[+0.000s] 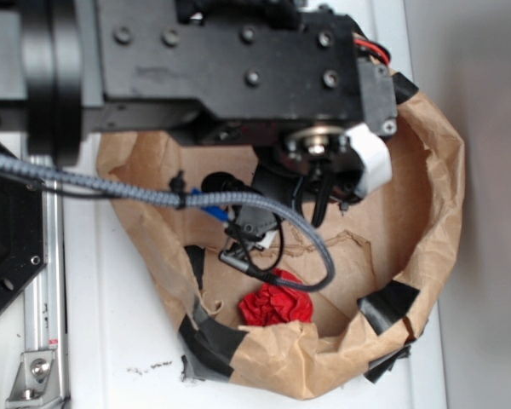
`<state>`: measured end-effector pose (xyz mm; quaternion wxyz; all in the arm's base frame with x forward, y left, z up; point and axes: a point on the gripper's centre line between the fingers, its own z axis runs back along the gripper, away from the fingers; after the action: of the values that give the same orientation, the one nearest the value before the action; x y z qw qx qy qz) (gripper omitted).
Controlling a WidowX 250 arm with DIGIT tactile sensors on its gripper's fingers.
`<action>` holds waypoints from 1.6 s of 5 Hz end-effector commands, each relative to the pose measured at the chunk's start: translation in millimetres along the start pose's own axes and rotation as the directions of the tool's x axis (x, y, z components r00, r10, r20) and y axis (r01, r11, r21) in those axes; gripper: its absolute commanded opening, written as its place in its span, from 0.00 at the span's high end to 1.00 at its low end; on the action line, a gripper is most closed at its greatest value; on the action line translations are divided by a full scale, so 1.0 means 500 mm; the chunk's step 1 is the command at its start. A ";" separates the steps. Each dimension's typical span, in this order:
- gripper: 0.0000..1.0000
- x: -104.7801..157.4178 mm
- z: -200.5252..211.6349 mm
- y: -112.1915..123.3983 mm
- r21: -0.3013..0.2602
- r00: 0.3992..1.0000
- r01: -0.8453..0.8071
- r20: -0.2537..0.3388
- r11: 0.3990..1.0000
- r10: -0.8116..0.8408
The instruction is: Grab the yellow duck.
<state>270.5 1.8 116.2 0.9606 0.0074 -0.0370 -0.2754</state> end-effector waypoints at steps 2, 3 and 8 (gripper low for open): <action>0.00 0.070 -0.045 -0.037 0.059 0.976 0.161 0.138 0.985 -0.167; 0.00 0.078 -0.079 -0.027 0.035 0.981 0.169 0.092 0.985 -0.171; 0.00 0.047 -0.118 -0.021 -0.002 0.989 0.148 0.025 0.989 -0.148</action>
<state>285.9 -19.6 47.0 0.9337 -0.0012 -0.0311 -0.3568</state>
